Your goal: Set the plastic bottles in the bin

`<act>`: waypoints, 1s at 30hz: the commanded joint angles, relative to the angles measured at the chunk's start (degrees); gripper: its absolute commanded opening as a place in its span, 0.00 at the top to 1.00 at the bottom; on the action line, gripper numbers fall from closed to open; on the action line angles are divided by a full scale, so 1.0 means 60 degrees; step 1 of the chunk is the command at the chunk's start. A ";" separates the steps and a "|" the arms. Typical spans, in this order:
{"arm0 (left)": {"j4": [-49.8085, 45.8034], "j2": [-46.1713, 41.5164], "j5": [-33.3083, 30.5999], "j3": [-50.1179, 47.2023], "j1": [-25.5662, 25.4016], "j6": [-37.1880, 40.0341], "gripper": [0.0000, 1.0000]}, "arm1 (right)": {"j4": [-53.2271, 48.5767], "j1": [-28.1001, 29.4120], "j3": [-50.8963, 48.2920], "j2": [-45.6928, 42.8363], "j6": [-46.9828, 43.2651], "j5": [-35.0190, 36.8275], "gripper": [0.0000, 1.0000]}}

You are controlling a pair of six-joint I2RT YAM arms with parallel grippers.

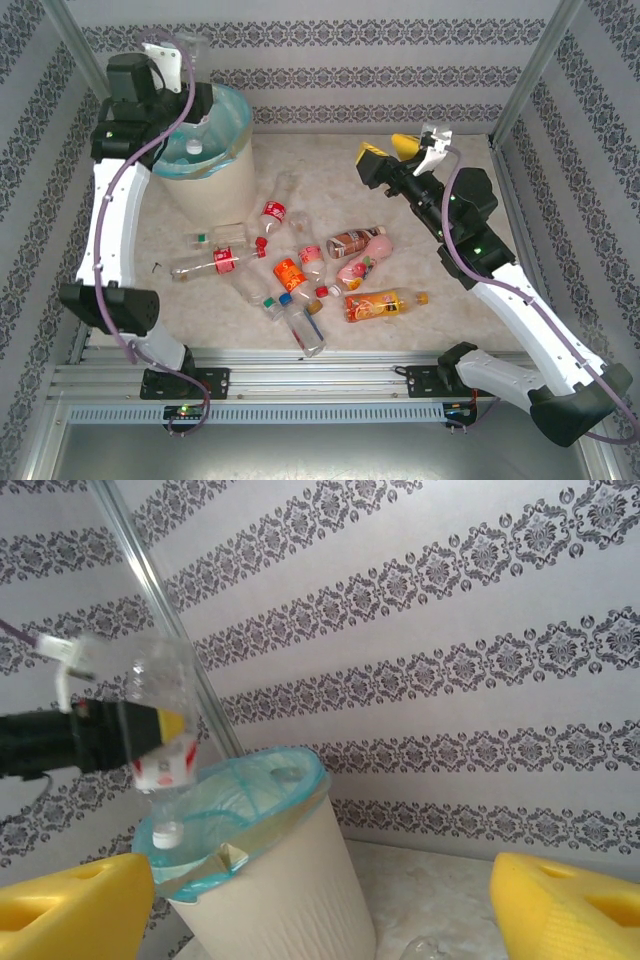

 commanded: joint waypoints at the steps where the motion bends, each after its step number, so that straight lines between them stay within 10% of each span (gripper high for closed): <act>1: -0.0288 0.0371 -0.0312 -0.0041 0.0287 0.0601 0.48 | 0.0106 0.0126 -0.0150 -0.0004 -0.0089 0.0128 0.13; 30: 0.0454 0.0203 0.0174 -0.2858 0.0613 0.0451 0.46 | -0.0032 0.0112 -0.0863 -0.0407 -0.0286 0.0500 0.14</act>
